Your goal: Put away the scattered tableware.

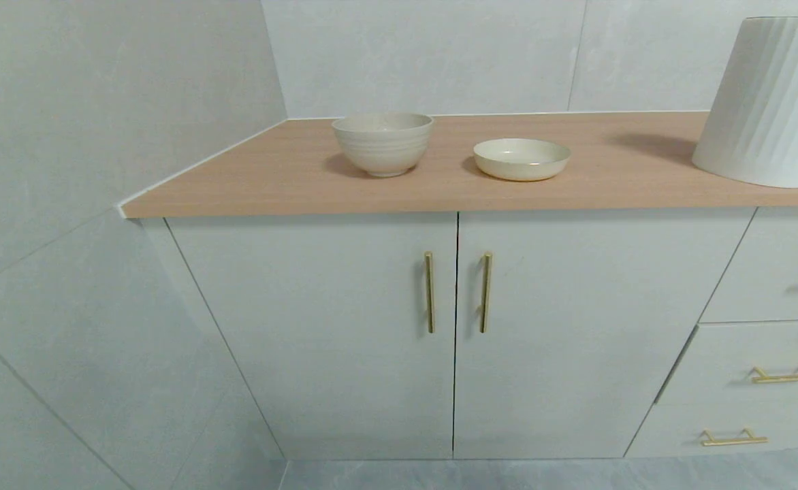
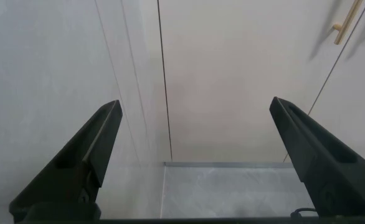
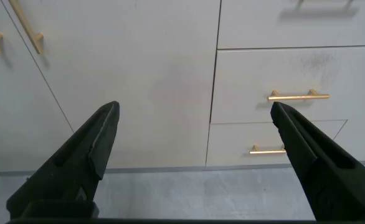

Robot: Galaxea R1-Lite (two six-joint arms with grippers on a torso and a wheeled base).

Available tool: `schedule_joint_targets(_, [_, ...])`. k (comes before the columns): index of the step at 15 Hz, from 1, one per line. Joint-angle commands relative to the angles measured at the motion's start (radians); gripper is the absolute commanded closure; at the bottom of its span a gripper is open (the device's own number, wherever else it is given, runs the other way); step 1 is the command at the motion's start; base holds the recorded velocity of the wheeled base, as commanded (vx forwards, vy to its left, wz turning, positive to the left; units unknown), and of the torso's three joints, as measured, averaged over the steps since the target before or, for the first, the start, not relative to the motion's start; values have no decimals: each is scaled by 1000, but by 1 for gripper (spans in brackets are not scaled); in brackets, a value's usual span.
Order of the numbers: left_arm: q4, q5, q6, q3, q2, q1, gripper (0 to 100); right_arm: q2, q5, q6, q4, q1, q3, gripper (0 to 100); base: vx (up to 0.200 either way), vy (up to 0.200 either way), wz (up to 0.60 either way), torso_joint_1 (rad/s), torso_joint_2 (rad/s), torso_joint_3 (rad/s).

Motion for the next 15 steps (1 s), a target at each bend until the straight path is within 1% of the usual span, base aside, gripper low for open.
schedule_joint_targets(1, [0, 0, 0, 0, 0, 0, 0, 0, 0, -1, 0, 0, 0, 0, 0, 0, 0, 0, 0, 0])
schedule_joint_targets(12, [0, 0, 0, 0, 0, 0, 0, 0, 0, -7, 0, 0, -1, 0, 0, 0, 0, 0, 0, 0])
schedule_joint_targets(13, [0, 0, 0, 0, 0, 0, 0, 12, 24, -16, -13, 5, -69, 0, 0, 0, 0, 0, 0, 0])
schedule_joint_targets(14, [0, 0, 0, 0, 0, 0, 0, 92, 73, -1, 7, 22, -234, 0, 0, 0, 0, 0, 0, 0])
schedule_joint_targets(15, [0, 0, 0, 0, 0, 0, 0, 208, 110, 5, 55, 37, -354, 0, 0, 0, 0, 0, 0, 0])
